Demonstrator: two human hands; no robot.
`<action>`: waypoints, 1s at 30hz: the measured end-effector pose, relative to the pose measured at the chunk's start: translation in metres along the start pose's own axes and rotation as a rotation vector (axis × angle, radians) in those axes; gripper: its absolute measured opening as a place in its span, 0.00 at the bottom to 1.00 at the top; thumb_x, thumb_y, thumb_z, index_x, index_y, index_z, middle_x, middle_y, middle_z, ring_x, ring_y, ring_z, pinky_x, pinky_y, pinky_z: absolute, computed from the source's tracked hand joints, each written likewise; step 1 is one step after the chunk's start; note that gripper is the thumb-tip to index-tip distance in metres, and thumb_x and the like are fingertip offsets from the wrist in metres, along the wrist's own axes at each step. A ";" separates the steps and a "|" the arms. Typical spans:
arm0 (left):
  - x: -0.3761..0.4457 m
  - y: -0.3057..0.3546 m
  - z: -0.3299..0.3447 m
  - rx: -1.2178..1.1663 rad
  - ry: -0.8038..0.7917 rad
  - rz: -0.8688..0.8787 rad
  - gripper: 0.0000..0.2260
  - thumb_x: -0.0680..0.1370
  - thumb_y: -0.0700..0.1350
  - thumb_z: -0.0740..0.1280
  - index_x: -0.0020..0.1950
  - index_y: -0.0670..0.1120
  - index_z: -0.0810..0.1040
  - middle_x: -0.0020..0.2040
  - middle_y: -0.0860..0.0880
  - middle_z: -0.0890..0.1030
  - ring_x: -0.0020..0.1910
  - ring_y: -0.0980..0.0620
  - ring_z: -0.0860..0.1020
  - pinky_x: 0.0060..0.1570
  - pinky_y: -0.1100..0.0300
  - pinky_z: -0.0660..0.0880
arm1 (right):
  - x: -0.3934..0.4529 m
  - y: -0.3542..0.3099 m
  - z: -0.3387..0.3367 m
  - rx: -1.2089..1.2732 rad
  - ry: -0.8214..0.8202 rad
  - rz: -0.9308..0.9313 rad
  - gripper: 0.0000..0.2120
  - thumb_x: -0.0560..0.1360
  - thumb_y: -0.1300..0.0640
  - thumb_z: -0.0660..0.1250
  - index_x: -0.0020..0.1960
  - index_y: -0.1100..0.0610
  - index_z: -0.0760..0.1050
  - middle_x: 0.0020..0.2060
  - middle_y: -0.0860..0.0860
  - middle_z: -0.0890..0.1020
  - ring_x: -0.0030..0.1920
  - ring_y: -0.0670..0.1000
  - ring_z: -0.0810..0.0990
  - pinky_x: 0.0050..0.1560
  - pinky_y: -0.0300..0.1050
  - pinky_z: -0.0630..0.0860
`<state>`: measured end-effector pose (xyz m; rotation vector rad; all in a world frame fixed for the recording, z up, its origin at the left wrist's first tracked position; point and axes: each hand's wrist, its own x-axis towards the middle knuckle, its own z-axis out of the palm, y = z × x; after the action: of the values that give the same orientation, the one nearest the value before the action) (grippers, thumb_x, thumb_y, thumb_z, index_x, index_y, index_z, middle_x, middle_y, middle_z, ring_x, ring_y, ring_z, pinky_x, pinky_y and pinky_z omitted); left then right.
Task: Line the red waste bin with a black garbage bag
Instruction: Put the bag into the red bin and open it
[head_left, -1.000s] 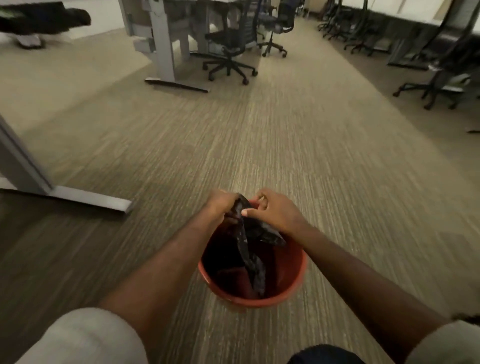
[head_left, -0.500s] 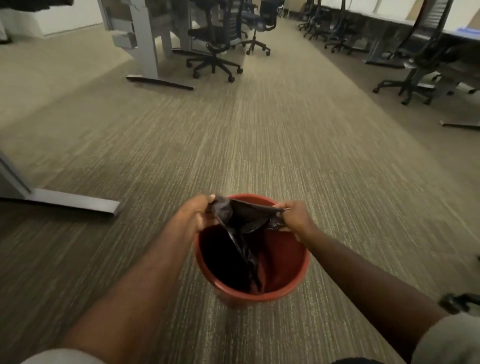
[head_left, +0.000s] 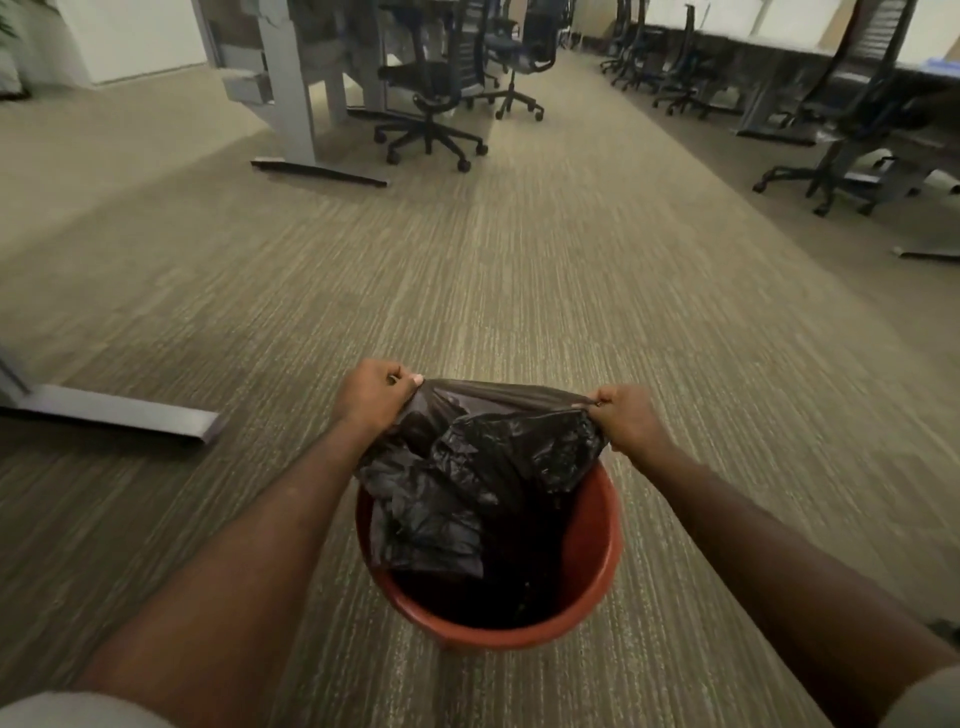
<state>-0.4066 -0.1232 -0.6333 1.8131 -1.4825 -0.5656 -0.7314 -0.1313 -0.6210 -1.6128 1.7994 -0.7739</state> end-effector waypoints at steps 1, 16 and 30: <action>0.003 -0.001 0.003 0.022 0.002 0.003 0.11 0.75 0.51 0.71 0.34 0.49 0.80 0.31 0.50 0.80 0.30 0.53 0.76 0.31 0.62 0.66 | 0.004 0.003 0.000 -0.078 -0.009 -0.038 0.15 0.75 0.60 0.73 0.30 0.54 0.77 0.20 0.47 0.76 0.20 0.44 0.72 0.21 0.37 0.66; 0.055 -0.045 0.035 0.320 -0.282 -0.106 0.10 0.75 0.48 0.73 0.40 0.41 0.85 0.34 0.44 0.81 0.33 0.48 0.77 0.35 0.57 0.71 | 0.030 0.057 0.038 -0.299 -0.246 -0.061 0.18 0.76 0.66 0.67 0.29 0.54 0.74 0.30 0.54 0.81 0.30 0.51 0.78 0.30 0.40 0.71; -0.020 -0.039 0.007 -0.124 -0.284 -0.268 0.24 0.83 0.57 0.58 0.40 0.41 0.82 0.36 0.46 0.81 0.39 0.51 0.77 0.40 0.61 0.69 | 0.016 -0.001 0.003 0.082 -0.010 -0.370 0.25 0.75 0.68 0.61 0.69 0.52 0.76 0.69 0.50 0.77 0.70 0.51 0.74 0.73 0.60 0.71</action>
<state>-0.3914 -0.1024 -0.6693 1.9037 -1.3541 -1.0623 -0.7300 -0.1469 -0.6227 -1.9160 1.4575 -0.9855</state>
